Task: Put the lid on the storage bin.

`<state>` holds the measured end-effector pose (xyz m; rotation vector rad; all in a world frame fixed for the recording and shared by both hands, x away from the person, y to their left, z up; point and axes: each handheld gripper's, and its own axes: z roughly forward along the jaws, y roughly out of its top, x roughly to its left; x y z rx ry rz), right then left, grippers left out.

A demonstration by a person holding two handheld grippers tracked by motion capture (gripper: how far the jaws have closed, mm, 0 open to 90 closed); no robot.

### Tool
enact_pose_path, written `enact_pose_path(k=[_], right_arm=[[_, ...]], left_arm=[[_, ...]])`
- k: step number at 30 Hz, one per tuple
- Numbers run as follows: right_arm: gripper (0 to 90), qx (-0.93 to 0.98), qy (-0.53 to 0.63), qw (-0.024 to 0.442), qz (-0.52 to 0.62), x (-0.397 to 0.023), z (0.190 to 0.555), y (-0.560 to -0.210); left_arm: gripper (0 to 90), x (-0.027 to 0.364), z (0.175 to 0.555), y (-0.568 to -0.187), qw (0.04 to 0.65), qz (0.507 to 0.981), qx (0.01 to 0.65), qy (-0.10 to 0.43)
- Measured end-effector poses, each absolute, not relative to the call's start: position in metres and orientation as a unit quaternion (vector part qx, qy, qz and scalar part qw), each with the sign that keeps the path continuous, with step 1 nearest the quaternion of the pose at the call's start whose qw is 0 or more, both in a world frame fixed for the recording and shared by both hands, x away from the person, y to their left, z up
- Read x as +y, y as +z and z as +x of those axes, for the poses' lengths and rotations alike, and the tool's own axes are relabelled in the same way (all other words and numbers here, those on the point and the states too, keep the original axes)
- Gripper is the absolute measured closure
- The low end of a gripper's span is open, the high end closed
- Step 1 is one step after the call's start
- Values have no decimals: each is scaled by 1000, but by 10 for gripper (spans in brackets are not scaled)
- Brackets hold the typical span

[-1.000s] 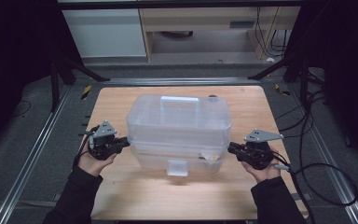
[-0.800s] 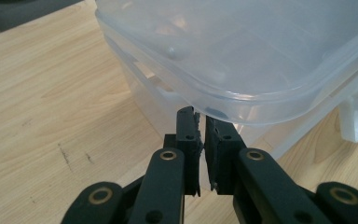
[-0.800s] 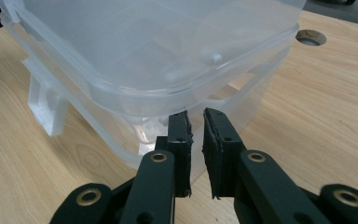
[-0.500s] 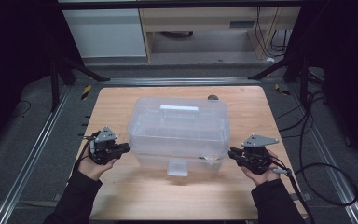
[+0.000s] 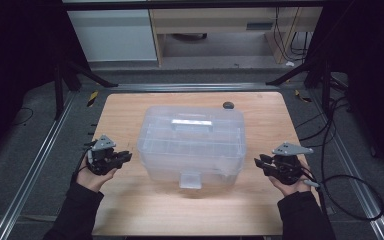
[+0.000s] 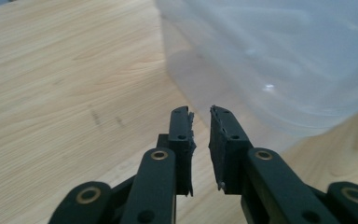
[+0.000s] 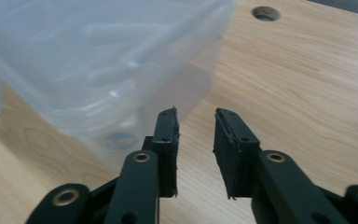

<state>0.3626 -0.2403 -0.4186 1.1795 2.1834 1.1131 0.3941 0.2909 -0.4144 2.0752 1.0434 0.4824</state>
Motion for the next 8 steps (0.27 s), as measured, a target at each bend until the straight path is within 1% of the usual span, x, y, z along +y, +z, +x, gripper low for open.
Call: enact_pose_path(k=[3,4,6,7,8], right_arm=[[643,774,396,219,443,-256,365,-420],[607,767,397,229,450,-262,366,-421],[557,760,393,230,464,-271,368,-424],[513,755,392,234,471,-276,369,-426],[431,751,388,240,477,-282,371,-431]], left_arm=[[748,301,398,-419,368,802,426,199],[730,303,400,-421,365,801,430,201],[692,309,403,-428,357,795,445,205],[667,312,406,-434,345,795,453,207],[631,314,408,-437,338,796,457,207]])
